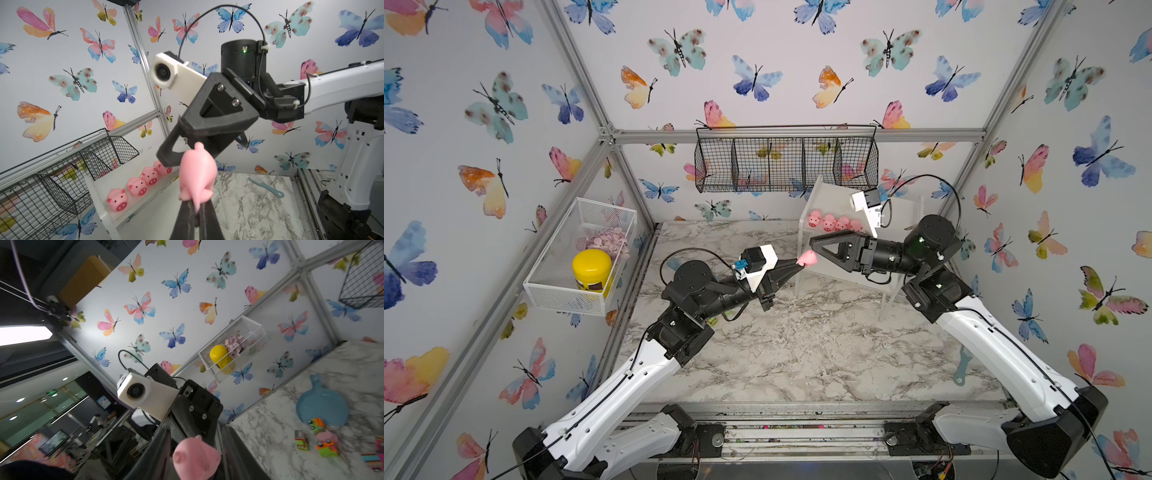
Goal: Organize plastic toys on shelves
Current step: Place the plastic toy on the shelf.
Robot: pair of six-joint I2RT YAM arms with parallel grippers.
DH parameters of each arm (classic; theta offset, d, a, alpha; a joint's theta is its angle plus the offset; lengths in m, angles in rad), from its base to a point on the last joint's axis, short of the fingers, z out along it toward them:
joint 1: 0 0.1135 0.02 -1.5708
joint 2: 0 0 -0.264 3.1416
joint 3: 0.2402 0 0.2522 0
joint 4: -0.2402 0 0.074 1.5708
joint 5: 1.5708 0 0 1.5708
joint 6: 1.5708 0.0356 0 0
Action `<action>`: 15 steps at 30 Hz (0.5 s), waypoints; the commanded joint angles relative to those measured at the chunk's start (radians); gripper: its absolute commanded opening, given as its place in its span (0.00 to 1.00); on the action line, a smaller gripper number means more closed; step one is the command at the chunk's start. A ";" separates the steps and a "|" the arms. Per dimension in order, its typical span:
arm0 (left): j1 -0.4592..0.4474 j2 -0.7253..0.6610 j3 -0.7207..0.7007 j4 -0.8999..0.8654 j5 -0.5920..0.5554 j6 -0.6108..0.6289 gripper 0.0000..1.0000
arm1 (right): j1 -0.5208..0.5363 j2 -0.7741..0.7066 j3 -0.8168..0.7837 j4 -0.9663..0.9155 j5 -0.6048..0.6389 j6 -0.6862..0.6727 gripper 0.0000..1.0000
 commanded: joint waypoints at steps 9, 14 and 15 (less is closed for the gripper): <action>-0.072 0.238 0.233 -0.158 -0.132 -0.468 0.00 | -0.004 -0.240 0.181 -0.647 1.303 -0.341 0.53; -0.239 0.371 0.344 -0.176 -0.406 -0.433 0.00 | -0.003 -0.279 0.189 -0.698 1.554 -0.291 0.52; -0.260 0.399 0.368 -0.179 -0.441 -0.433 0.00 | -0.003 -0.290 0.181 -0.695 1.566 -0.289 0.52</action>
